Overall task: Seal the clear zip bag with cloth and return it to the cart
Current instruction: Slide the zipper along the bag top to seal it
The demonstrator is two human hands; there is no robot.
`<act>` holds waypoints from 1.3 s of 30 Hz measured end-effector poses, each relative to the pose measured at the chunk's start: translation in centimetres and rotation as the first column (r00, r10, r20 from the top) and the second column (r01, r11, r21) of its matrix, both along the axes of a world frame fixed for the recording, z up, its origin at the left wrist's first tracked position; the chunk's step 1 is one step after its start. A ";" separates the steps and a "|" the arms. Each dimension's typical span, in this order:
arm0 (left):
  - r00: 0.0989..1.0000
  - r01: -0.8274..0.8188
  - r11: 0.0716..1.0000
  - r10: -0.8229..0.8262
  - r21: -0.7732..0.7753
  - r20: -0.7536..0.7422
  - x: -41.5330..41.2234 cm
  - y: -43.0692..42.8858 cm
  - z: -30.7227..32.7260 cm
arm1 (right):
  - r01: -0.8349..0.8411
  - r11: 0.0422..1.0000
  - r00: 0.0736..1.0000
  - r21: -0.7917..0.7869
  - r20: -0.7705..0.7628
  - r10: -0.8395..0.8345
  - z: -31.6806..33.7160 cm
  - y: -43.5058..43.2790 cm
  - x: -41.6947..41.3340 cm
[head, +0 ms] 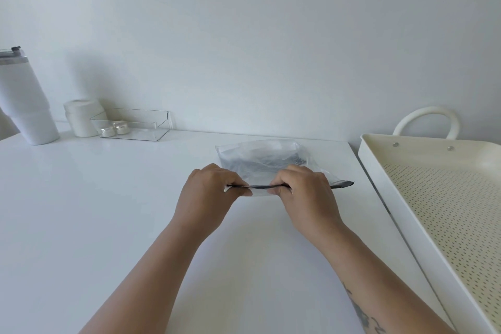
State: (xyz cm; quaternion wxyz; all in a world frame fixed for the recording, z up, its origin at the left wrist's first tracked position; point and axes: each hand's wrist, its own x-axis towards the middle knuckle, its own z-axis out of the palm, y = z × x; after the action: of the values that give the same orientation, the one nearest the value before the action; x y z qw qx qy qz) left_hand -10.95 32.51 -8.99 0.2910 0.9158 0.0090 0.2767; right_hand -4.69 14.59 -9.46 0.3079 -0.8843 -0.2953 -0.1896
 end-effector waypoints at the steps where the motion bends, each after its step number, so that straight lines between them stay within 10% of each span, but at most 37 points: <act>1: 1.000 -0.011 1.000 0.011 0.016 0.004 0.0 0.0 0.0 | -0.001 1.000 1.000 -0.007 -0.001 0.001 -0.1 0.0 0.0; 9: 0.999 -0.028 0.996 0.024 -0.086 -0.047 -0.2 0.8 0.2 | -0.016 0.998 1.000 0.056 0.017 0.015 -0.1 -0.3 0.3; 28: 0.995 -0.099 0.943 0.095 0.317 0.027 0.0 -2.1 -0.2 | -0.016 0.996 0.999 -0.093 0.046 0.020 -0.9 -0.6 0.4; 39: 0.976 -0.195 0.955 0.212 0.224 -0.055 -0.3 -0.8 -0.8 | 0.281 0.931 0.957 -0.233 -0.004 -0.289 -2.0 -4.8 1.8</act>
State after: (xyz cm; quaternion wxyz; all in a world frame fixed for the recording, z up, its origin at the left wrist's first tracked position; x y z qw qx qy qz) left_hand -11.26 31.71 -9.79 0.1584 0.9465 0.0843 0.2683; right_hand -2.90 9.83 -11.45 0.1784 -0.9509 -0.1780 -0.1799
